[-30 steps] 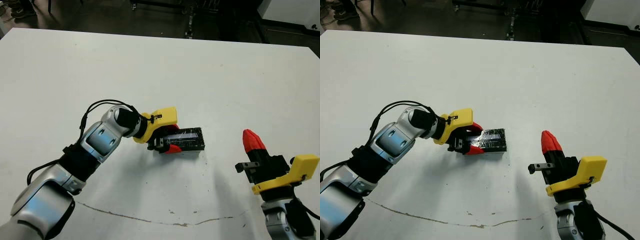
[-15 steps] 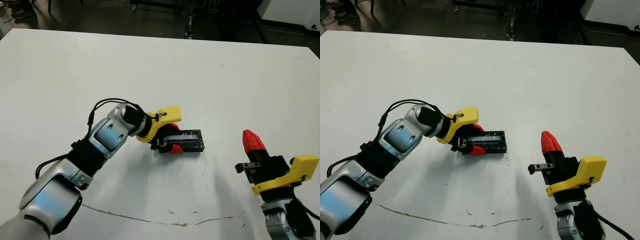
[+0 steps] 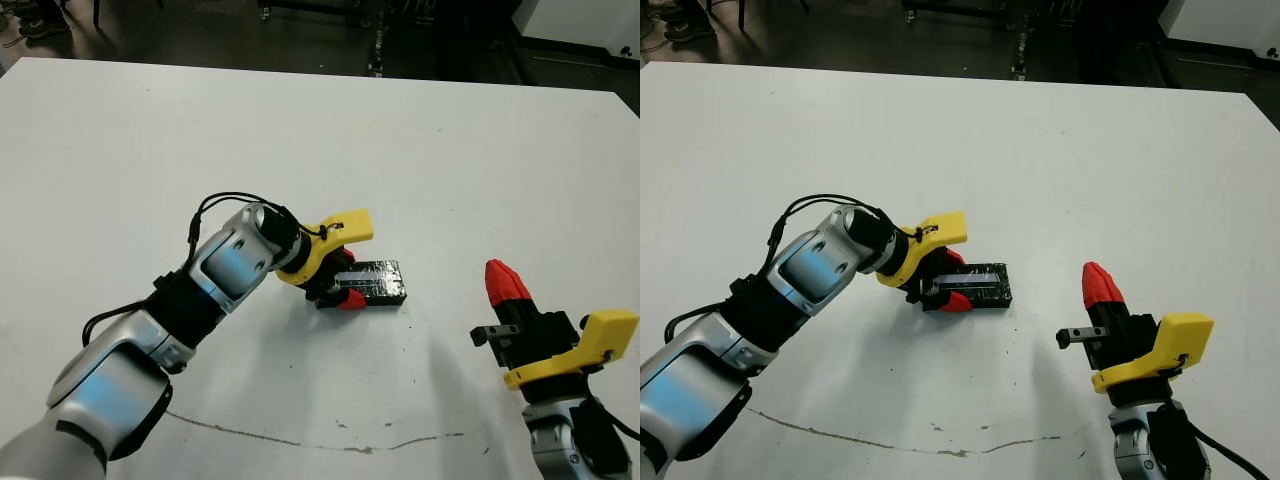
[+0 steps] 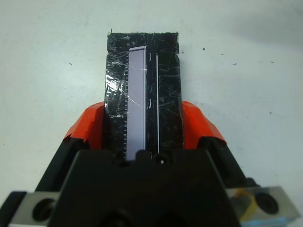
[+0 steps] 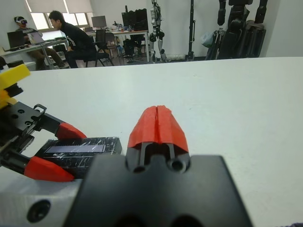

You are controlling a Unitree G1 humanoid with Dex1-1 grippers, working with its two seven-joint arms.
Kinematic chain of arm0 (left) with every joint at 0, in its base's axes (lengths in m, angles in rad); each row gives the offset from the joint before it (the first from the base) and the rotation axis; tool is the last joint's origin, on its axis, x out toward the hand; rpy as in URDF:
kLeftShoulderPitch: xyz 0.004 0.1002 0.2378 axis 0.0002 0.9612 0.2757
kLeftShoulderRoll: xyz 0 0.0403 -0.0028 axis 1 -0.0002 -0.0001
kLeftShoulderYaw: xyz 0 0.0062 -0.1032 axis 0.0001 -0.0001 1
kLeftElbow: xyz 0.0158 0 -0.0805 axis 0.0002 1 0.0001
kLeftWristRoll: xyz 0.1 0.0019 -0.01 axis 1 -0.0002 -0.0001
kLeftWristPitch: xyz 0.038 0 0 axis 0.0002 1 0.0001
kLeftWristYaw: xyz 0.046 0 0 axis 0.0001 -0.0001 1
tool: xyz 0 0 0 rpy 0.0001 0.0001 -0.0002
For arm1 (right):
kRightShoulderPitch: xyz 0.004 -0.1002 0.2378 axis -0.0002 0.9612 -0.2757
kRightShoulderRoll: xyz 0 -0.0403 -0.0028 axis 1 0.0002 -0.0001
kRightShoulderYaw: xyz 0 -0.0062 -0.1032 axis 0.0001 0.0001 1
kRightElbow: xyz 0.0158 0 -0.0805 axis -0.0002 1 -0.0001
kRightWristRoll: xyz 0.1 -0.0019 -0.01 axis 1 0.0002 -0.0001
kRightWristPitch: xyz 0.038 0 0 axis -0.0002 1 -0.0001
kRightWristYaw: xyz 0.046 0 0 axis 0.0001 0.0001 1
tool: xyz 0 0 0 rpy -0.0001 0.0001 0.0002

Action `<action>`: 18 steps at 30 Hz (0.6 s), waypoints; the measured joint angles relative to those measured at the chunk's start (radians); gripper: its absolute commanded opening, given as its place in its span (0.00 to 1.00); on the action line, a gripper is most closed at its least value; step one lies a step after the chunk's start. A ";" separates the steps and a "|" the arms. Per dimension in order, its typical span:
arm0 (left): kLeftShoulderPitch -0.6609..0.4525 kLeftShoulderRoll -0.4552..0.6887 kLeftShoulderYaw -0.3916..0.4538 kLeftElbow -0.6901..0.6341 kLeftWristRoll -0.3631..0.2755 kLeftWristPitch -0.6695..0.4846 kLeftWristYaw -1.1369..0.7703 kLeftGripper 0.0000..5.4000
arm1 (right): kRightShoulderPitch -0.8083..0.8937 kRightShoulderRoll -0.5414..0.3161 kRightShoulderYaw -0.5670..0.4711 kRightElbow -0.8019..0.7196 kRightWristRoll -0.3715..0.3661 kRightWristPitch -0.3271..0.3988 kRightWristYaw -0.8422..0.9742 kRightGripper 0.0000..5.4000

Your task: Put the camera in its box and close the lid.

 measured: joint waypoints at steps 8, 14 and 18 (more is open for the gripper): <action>0.029 0.021 -0.025 -0.028 0.027 -0.155 0.013 0.87 | -0.001 0.000 0.000 0.000 0.009 0.000 0.000 0.00; 0.036 0.031 -0.025 -0.029 0.022 -0.187 0.008 1.00 | -0.002 0.000 0.000 -0.002 0.014 0.010 -0.002 0.00; 0.053 0.043 -0.012 -0.039 0.013 -0.192 0.007 1.00 | -0.003 -0.001 0.000 -0.003 0.016 0.013 -0.003 0.00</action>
